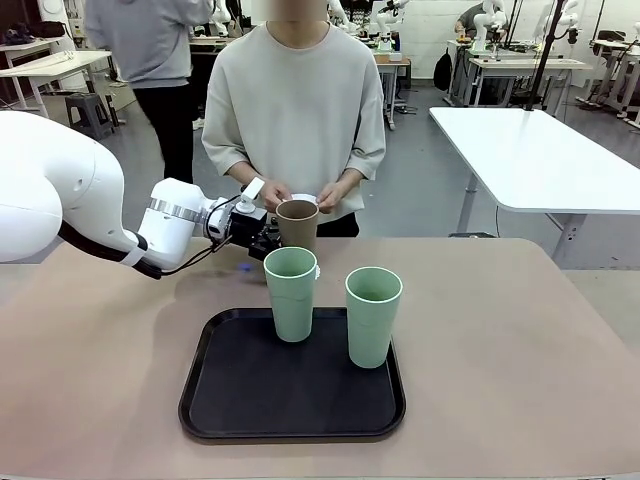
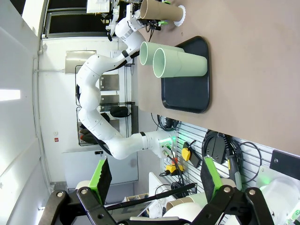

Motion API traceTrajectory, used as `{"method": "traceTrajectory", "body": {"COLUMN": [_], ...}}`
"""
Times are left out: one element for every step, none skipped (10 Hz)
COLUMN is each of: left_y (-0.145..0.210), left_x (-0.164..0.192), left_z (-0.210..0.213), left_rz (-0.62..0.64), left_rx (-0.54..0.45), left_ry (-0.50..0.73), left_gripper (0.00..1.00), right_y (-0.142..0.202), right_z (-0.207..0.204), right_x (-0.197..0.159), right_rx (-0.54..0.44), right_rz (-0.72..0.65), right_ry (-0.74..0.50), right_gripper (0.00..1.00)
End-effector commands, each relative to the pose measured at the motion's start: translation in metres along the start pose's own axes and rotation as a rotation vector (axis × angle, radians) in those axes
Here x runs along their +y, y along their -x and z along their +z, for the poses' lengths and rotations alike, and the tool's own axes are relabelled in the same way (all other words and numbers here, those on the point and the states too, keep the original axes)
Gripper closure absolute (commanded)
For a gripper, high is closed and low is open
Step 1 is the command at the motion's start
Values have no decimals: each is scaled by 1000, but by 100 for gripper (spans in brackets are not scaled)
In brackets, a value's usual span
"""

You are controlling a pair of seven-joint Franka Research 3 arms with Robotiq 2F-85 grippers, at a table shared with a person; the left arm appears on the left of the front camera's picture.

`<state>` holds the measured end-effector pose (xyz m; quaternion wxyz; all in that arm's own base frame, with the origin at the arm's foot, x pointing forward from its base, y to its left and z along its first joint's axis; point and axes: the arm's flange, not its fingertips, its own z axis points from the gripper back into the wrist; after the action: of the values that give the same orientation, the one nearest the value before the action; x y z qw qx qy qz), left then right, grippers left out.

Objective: Place coasters on the table and set cups on them.
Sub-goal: Pick up one Reusable plastic cup and place it on a coaster set by the human.

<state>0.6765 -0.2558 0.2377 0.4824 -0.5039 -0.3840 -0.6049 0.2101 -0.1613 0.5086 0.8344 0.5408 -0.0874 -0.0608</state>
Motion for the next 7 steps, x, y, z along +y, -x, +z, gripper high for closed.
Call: {"method": "traceTrajectory", "body": {"left_y": [-3,-3,-4,-3,-4,-3,-3], "left_x": [7,7,7,7,7,7,8], "left_z": [3,3,4,4,5,5,5], "left_rz": [14,16,16,15,15,16,18], "left_rx": [9,14,18,20,20,19,22], "left_ry": [34,33,32,30,26,21,15], "left_gripper": [0,0,0,0,0,0,0], "right_y": [-2,-2,-2,-2,-2,-2,-2], "right_z": [0,0,0,0,0,0,0], "right_x": [1,1,1,1,1,1,1], "right_rx": [-5,-5,-5,-5,-5,-5,-5], "right_rz": [3,3,3,3,3,3,3], "right_ry": [-24,-24,-24,-24,-24,-24,-24], "right_gripper": [0,0,0,0,0,0,0]}}
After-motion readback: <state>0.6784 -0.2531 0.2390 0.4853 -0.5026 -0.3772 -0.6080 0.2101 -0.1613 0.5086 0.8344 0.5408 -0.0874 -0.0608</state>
